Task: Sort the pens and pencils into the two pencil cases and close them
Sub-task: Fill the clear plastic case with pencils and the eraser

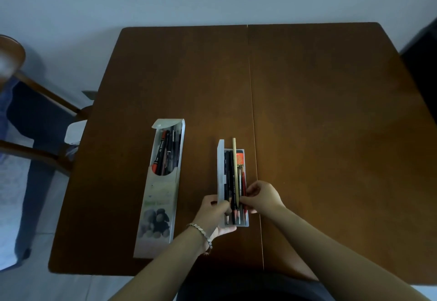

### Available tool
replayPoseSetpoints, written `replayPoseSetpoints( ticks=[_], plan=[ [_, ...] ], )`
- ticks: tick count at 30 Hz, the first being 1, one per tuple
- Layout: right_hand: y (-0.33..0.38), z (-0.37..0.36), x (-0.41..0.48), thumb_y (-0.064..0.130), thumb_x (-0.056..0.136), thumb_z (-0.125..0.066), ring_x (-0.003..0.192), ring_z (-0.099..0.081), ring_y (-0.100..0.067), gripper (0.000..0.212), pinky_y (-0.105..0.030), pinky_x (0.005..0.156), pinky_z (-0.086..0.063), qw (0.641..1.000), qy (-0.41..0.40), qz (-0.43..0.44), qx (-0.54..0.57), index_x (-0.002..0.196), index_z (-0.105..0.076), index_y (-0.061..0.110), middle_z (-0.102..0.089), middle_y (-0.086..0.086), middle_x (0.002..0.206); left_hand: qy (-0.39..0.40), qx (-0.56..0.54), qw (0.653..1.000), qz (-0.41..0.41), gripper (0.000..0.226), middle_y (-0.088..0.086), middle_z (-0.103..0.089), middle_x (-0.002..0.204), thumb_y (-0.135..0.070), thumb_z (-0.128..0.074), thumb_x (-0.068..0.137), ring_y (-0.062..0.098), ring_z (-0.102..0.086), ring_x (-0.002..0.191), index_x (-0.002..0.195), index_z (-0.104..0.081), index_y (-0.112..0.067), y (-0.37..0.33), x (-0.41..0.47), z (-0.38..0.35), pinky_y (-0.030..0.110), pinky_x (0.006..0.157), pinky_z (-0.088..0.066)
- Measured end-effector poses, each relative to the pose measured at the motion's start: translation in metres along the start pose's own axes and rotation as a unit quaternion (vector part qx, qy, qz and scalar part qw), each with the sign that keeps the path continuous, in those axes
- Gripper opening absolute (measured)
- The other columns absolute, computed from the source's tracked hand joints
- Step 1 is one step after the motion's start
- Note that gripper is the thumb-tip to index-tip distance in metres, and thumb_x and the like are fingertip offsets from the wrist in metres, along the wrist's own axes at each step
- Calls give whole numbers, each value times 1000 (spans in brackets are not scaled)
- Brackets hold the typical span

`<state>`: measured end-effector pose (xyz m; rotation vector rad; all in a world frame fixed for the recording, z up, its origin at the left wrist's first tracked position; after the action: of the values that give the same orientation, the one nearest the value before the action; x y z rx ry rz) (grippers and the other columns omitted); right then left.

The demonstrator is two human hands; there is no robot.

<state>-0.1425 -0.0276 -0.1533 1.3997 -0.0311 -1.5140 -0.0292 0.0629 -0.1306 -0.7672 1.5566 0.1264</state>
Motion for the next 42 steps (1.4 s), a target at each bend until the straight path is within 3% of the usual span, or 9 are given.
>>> replayPoseSetpoints(
  ticks=[4,7,11,14,25,31,35,40,42],
  plan=[
    [16,8,-2,19,82,-69,70,-55,-7,19,-15,55,-44,996,-41,62,-46,90,-52,19,-58,3,86,0,-1,1000,18,27,10,-48,92,8,-36,87,28,-55,82,110,-47,-1,1,-4,-1,59,96,-44],
    [45,15,-8,23,92,-55,78,-54,-11,26,-16,61,-46,976,-94,143,-131,118,-53,23,-56,-2,106,2,-17,1000,15,30,8,-46,95,8,-36,87,29,-54,83,113,-42,-5,1,-6,0,59,95,-44],
    [61,6,1,25,96,-48,88,-62,-22,39,-31,71,-56,943,-63,161,-284,134,-41,28,-49,-5,121,-9,-28,999,23,25,7,-42,89,9,-38,87,33,-51,93,103,-44,-8,2,-11,0,58,95,-44],
    [59,3,6,25,94,-51,95,-62,-27,42,-37,79,-56,938,-36,143,-313,134,-38,26,-49,-7,124,-14,-19,999,26,30,4,-38,87,9,-40,85,36,-46,103,109,-44,-9,1,-14,-1,57,93,-47],
    [38,0,-2,24,84,-67,100,-52,-14,41,-30,88,-51,959,27,142,-246,121,-50,24,-51,-2,121,-28,-23,999,28,33,4,-35,82,9,-39,88,24,-39,68,116,-40,-8,3,-23,2,58,100,-41],
    [38,7,-14,29,87,-62,98,-54,-15,35,-28,82,-53,959,-37,151,-239,120,-52,25,-45,2,116,-18,-2,999,35,35,6,-37,86,9,-41,87,31,-47,83,116,-40,-10,6,-18,2,59,99,-42],
    [49,0,-19,23,93,-52,93,-63,-19,31,-30,74,-56,940,-61,163,-294,124,-53,22,-61,-3,114,-12,5,999,32,33,5,-39,89,9,-41,86,34,-45,103,113,-41,-10,7,-17,2,59,98,-42],
    [56,0,-8,23,95,-45,85,-66,-24,26,-33,67,-54,943,-84,98,-306,119,-54,15,-67,-6,102,-21,14,999,33,35,5,-36,87,10,-41,86,30,-44,85,115,-40,-10,7,-16,3,57,97,-44],
    [53,-1,-5,25,96,-45,80,-65,-22,25,-31,65,-55,958,-80,58,-271,110,-59,10,-67,-6,93,-15,17,999,33,38,5,-36,95,9,-42,86,30,-39,95,119,-40,-10,8,-15,3,57,95,-45]
  ],
)
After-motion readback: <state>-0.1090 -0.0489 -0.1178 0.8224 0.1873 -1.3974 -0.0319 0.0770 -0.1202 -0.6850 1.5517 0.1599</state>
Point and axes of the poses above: each hand's wrist, its own x-axis towards the middle knuckle, its own z-axis out of the back of the hand, y = z × x, the point moved 9 cm from there along x, towards the middle knuckle
